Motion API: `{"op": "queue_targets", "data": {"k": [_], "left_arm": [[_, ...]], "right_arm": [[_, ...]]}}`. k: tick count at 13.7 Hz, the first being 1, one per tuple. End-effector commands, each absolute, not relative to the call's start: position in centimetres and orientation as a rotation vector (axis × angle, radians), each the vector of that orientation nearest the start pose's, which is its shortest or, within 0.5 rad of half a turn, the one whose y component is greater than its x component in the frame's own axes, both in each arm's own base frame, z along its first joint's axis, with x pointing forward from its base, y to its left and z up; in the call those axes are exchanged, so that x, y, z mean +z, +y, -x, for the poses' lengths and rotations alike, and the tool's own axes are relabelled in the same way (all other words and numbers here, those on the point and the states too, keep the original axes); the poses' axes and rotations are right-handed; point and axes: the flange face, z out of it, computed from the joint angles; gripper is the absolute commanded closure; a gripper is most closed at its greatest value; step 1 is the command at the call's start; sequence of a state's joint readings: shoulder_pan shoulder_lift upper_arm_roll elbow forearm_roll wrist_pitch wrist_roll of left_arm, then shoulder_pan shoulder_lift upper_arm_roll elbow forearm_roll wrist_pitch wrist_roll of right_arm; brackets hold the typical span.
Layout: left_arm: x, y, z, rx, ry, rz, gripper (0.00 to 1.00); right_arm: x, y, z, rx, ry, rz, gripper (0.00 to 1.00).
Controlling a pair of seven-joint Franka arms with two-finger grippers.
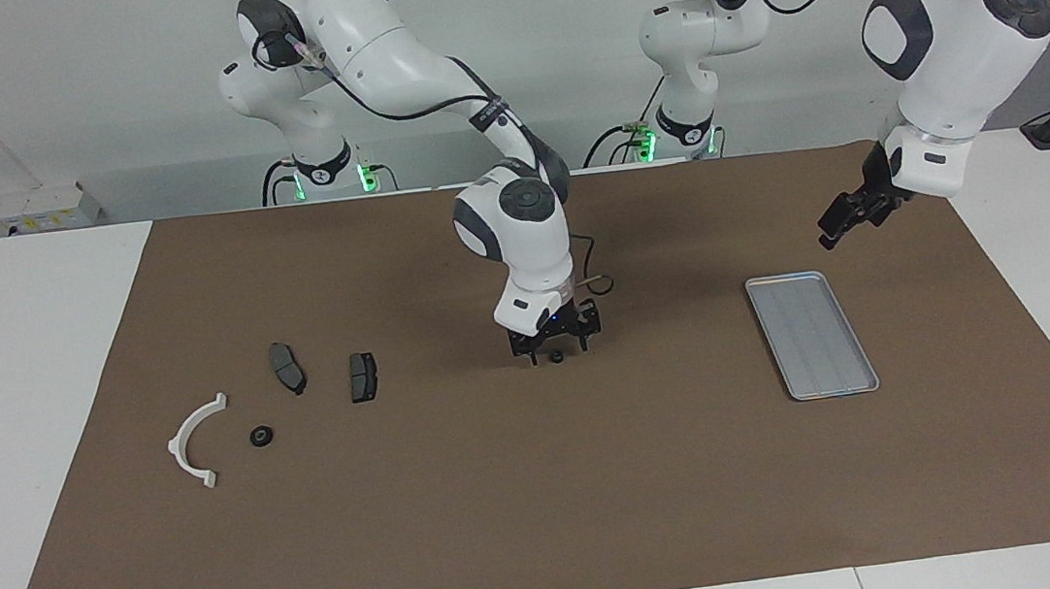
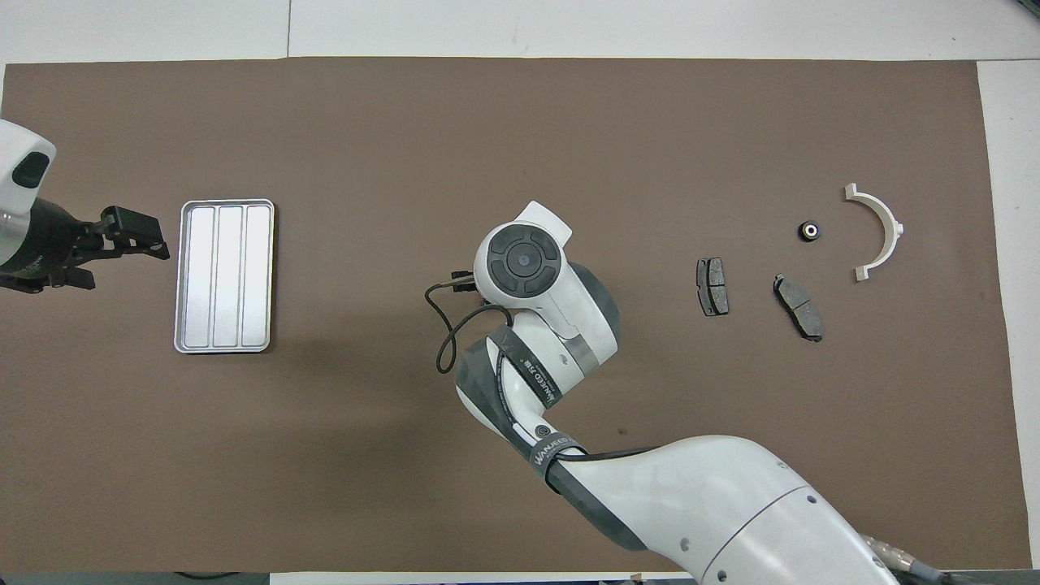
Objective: Place bearing gear from tray to pile
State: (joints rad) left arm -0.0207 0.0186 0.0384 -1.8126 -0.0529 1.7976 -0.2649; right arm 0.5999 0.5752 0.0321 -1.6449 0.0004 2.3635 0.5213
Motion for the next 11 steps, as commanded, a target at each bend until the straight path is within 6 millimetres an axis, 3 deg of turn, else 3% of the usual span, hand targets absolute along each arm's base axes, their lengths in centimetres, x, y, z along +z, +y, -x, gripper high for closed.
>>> {"op": "queue_targets", "data": {"k": [1,7,9,11], "left_arm": [[52.1,1.6,-56.4,0.065,-0.461,3.141,0.00],[52.4,0.3,-56.3,0.068,-0.422,3.147,0.00],[52.6,0.5,-56.1,0.094,-0.426,3.144,0.00],[54.1,0.5,-56.2,0.089,-0.421,3.145,0.00]], "right_arm": [[28.9,41.1,-56.5,-0.185,-0.140,3.032,0.10],[28.1,41.1,-56.4,-0.181,-0.145,3.034,0.18],[28.2,41.2,-56.3,-0.173,-0.148,3.037,0.32],[28.2,41.3,-56.2,-0.168,-0.148,3.038,0.42]]}}
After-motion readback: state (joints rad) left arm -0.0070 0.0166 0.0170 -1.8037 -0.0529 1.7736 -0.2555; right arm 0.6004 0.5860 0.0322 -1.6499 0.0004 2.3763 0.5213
